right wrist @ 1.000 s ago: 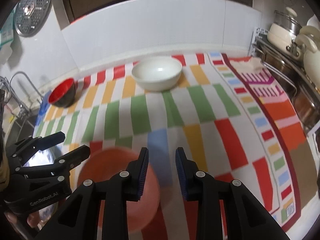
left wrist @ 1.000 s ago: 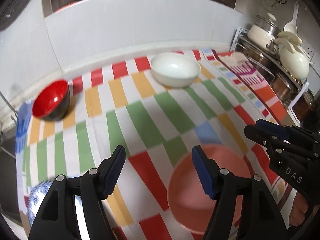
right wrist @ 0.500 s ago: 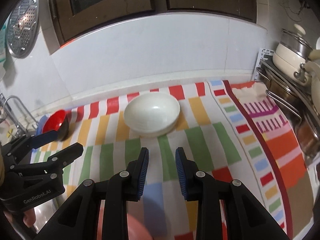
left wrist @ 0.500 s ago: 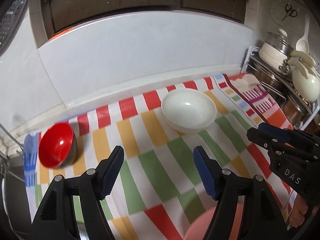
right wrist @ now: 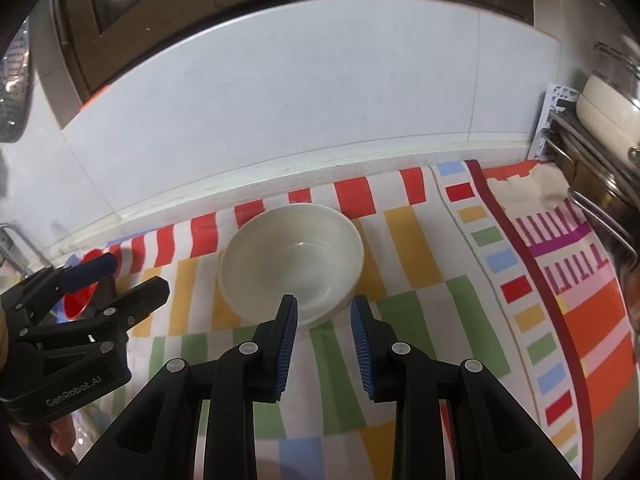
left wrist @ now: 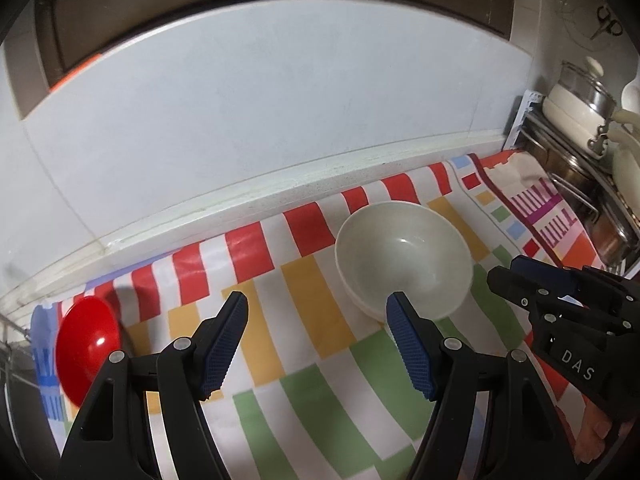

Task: Organize plates and bowls
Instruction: 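Move the left tool to the white bowl and close on its rim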

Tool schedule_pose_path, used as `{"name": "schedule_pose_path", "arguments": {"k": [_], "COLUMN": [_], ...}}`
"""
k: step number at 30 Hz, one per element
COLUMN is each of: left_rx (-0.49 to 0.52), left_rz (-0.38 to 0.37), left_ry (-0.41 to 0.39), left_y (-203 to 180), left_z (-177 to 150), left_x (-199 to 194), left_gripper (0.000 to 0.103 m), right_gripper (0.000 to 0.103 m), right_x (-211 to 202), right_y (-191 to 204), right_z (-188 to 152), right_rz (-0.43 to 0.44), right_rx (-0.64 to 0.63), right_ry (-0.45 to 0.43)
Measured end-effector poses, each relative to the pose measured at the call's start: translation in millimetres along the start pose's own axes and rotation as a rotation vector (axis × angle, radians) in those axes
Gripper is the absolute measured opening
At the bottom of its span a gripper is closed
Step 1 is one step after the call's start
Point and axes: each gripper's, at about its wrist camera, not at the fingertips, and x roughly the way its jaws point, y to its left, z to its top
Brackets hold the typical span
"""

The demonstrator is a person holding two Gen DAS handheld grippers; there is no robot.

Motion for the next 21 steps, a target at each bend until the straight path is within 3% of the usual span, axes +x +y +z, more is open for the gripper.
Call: {"name": "schedule_pose_path", "arguments": {"k": [6,15,21], "left_rx": [0.020,0.022,0.017], "left_rz": [-0.015,-0.046,-0.053], "left_ry": [0.039,0.092,0.118], "left_y": [-2,-5,-6], "left_z": [11,19,21], "left_x": [36,79,99], "left_gripper": [0.070,0.061,0.046], "right_gripper": [0.029,0.029,0.029], "right_x": [31,65,77], "right_y": [-14,-26,-26], "right_z": [7,12,12], "right_rz": [0.007,0.006,0.005], "right_rx": [0.047,0.087,0.077], "right_ry": [0.031,0.064,0.073]}}
